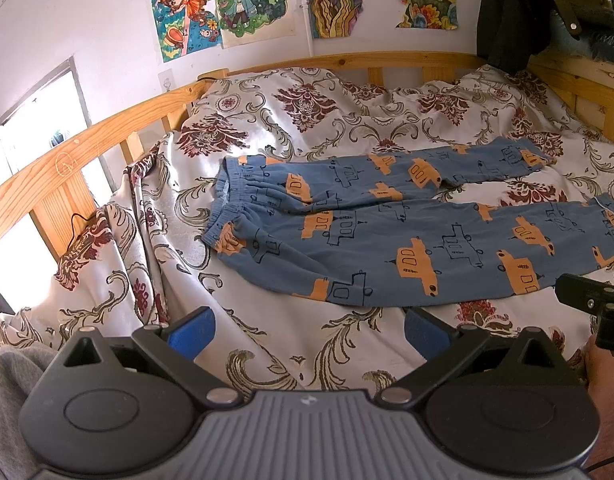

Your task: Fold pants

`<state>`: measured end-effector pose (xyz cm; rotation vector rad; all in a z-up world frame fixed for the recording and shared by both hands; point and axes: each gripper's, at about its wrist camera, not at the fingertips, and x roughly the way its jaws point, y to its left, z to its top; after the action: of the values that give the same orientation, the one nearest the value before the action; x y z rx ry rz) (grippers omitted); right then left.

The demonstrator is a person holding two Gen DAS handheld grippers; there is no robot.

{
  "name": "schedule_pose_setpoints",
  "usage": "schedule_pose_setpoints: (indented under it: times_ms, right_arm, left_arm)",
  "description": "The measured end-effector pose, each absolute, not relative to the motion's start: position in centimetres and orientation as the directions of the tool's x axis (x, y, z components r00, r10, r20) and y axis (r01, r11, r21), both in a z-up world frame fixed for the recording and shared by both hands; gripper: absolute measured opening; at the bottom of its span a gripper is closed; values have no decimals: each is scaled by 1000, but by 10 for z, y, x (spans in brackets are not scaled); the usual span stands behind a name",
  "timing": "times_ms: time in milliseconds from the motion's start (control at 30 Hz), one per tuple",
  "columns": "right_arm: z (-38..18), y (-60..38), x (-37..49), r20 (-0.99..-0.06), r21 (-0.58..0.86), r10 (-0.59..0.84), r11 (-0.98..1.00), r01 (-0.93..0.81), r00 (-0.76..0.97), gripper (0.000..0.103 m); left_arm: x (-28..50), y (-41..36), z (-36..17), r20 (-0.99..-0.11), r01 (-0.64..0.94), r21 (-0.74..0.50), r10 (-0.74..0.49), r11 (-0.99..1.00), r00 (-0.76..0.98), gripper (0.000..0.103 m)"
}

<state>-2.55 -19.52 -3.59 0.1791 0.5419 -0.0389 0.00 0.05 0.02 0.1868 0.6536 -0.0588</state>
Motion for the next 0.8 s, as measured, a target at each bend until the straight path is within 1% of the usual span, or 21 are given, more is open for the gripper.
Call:
schedule_pose_setpoints:
  times_ms: [800]
  right_arm:
    - [-35,-196,-26,-519,161,12,983,85,855,102]
  left_arm:
    - [1,5,-6,-617,110,159,12,981,787,103]
